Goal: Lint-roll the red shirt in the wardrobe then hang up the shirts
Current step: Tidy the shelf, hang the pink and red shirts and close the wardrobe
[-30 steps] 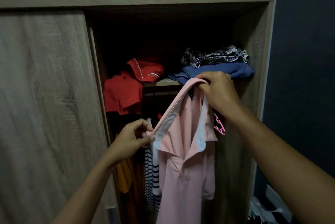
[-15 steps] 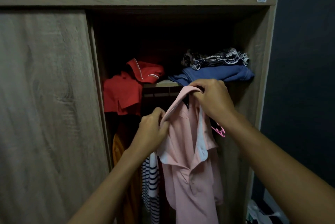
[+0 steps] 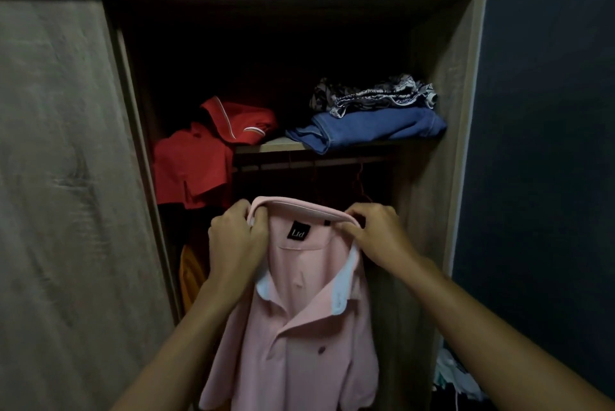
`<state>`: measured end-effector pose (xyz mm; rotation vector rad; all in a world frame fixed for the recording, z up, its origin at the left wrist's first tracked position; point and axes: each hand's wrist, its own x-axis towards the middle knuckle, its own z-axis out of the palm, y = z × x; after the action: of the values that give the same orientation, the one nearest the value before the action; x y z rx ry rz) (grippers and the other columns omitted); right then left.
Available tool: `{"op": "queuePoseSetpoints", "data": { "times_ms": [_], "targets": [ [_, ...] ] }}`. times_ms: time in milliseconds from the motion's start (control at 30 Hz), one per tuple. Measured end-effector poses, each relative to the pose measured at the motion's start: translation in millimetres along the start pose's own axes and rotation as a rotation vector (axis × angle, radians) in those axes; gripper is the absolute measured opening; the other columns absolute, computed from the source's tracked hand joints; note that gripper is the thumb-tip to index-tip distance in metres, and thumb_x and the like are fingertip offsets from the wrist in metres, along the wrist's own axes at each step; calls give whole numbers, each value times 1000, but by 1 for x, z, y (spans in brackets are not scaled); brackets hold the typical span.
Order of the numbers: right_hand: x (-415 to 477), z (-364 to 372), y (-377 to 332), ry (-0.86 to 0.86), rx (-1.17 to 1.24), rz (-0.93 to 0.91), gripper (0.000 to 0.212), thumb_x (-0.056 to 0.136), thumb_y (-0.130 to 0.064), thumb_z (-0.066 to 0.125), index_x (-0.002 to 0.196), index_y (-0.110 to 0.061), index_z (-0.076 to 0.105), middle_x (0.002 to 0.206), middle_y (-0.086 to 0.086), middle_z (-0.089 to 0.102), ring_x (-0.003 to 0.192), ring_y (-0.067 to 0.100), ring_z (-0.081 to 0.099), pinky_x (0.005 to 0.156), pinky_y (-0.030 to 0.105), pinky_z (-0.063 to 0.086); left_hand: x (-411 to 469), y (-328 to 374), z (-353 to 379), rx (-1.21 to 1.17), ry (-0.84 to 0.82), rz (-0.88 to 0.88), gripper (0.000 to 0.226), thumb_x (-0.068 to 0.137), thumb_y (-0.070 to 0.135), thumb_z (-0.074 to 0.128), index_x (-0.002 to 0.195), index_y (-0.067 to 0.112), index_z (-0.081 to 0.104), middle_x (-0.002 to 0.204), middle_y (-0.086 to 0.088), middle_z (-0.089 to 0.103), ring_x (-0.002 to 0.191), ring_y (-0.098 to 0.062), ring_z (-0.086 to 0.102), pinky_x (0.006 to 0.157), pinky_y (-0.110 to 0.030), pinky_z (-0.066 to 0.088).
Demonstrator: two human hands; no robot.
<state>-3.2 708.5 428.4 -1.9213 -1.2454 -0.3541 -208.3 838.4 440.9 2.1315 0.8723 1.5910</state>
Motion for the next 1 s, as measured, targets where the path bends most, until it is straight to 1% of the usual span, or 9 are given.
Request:
{"op": "queuePoseSetpoints", "data": {
  "times_ms": [100,200,300,367,433,533,667,833,1000],
  "targets": [
    [-6,16,7,-186,114,-12,15,85,-39,74,85,-24,76,77,-9,72,69,2,64,65,27,51,3,-10,4,34,-51,-44,39,93,21,55,58,13,41,55,-6,53,61,-33,55,58,-37,35],
    [-8,41,18,-286,269,49,25,89,-46,69,84,-22,78,75,-7,72,65,-1,62,62,21,48,5,-22,11,36,-73,-45,38,96,21,53,59,15,46,59,-5,57,65,-31,57,62,-35,35],
    [7,66,31,-174,404,193,33,88,-49,69,78,-18,74,67,4,68,57,7,58,60,26,47,6,-29,17,29,-52,-34,39,97,19,53,59,17,45,55,-1,51,57,-21,52,59,-34,29],
    [23,79,37,-78,385,255,28,88,-39,72,76,-14,72,58,-2,60,52,4,52,55,21,40,9,-37,22,44,-59,-46,37,97,19,53,61,12,48,54,-2,50,56,-19,51,56,-36,30],
    [42,87,43,18,308,273,22,87,-32,74,76,-14,70,56,-8,57,54,4,53,56,21,39,13,-44,26,59,-77,-65,36,96,20,53,62,11,50,55,-3,51,57,-23,53,56,-39,37],
    [70,100,55,74,210,298,17,86,-33,74,84,-17,69,70,-5,63,69,15,61,66,26,48,19,-49,31,101,-84,-70,38,96,20,55,60,13,46,53,-2,49,54,-18,50,52,-35,30],
    [101,118,73,-10,66,351,38,85,-42,73,109,-13,68,106,9,69,97,29,68,77,38,57,24,-52,39,130,-82,-67,40,96,18,56,59,12,42,51,-2,46,50,-14,46,51,-28,30],
    [120,143,85,-177,21,446,38,87,-43,71,104,-9,70,103,11,71,94,32,69,76,36,57,29,-57,53,139,-93,-101,38,95,19,57,59,13,45,52,-1,47,51,-15,47,51,-32,32],
    [131,153,86,-218,5,475,41,92,-40,64,113,-4,68,116,17,68,109,38,65,85,38,55,30,-58,61,143,-124,-90,39,96,21,56,59,15,45,53,0,46,52,-16,46,54,-37,32]
  ]
}}
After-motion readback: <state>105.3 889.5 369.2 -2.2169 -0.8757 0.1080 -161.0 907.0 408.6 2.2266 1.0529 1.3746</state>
